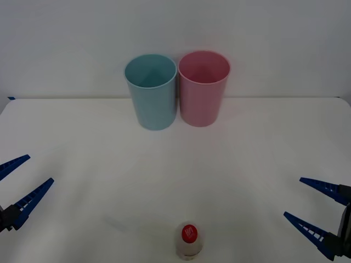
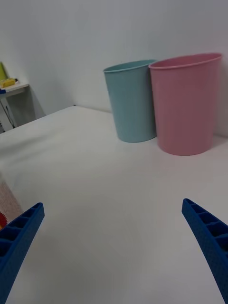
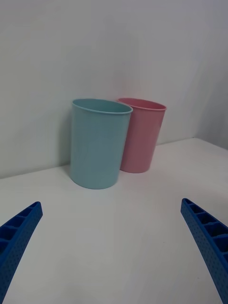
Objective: Grasp the object on the table and drop it into the matching bin: aluminum can to the light blue bin, PET bottle to the pink bin.
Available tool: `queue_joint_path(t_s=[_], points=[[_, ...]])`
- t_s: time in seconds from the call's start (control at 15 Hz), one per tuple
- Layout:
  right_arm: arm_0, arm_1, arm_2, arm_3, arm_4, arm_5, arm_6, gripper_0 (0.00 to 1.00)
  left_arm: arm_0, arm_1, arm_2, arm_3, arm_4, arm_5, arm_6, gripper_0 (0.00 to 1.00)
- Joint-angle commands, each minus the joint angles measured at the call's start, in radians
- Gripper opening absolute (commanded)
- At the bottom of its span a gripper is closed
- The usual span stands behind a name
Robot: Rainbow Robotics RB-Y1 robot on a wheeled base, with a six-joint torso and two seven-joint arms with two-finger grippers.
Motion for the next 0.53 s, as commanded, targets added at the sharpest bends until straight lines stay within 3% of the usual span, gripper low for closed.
queue_joint_path(t_s=[0.07,0.53], points=[[-0.017,-0.03,0.034,0.063,0.017,-0.062,0.024,1.0,0.0,0.0,0.0,0.0,0.0,0.0,0.0,1.0],[-0.02,-0.075,0.157,0.081,0.018,-0.073,0.102,1.0,0.0,0.0,0.0,0.0,0.0,0.0,0.0,1.0]])
